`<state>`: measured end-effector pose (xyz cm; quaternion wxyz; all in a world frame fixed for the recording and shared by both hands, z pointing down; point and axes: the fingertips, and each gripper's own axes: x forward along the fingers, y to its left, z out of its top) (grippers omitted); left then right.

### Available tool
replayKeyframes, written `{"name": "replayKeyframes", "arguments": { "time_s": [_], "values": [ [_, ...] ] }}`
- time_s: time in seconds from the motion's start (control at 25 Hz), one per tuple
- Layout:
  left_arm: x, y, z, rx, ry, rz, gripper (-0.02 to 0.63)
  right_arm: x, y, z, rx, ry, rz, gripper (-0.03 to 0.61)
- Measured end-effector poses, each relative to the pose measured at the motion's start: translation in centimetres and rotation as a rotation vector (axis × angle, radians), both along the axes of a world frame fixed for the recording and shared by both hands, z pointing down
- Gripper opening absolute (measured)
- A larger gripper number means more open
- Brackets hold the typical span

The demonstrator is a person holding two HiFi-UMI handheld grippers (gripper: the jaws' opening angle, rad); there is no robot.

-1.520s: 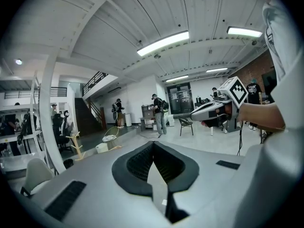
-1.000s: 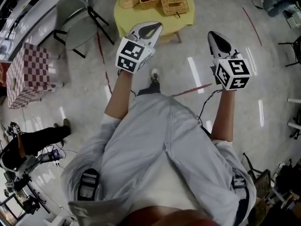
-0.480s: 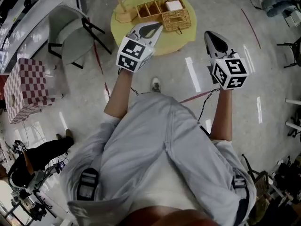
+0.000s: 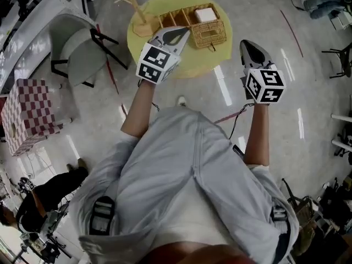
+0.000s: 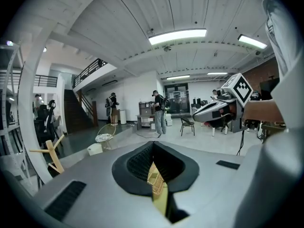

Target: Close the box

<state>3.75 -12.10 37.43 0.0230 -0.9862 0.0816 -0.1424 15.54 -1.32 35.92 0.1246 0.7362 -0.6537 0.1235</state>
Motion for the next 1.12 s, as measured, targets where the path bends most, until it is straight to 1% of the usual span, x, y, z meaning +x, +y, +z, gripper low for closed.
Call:
{"name": "replayKeyframes", "arguments": {
  "time_s": [0.12,0.48,0.64,0.84,1.12],
  "values": [
    [0.4,-1.4,1.0,-0.019,-0.008,0.003,0.029,0.6,-1.1,1.0,-0.01,-0.024,0.033,0.025],
    [0.2,-4.0,3.6,-0.072,-0.039,-0.039,0.029,2.0,-3.1,5.1,-0.085,-0.046,0.052,0.026],
    [0.3,-4.4,5.2,-0.096,-0.063,-0.07,0.029,2.6,-4.2,8.1,-0.137,-0.053,0.014,0.035],
    [0.9,-5.2,6.6,-0.112,-0.087,-0.108,0.029,3.6,-6.0,11.6,-0.208,-0.069,-0.047,0.086],
    [1.6,-6.4,9.4,-0.153,-0.129,-0.166,0.029,4.0,-7.8,16.8,-0.308,-0.095,-0.122,0.114]
  ]
}}
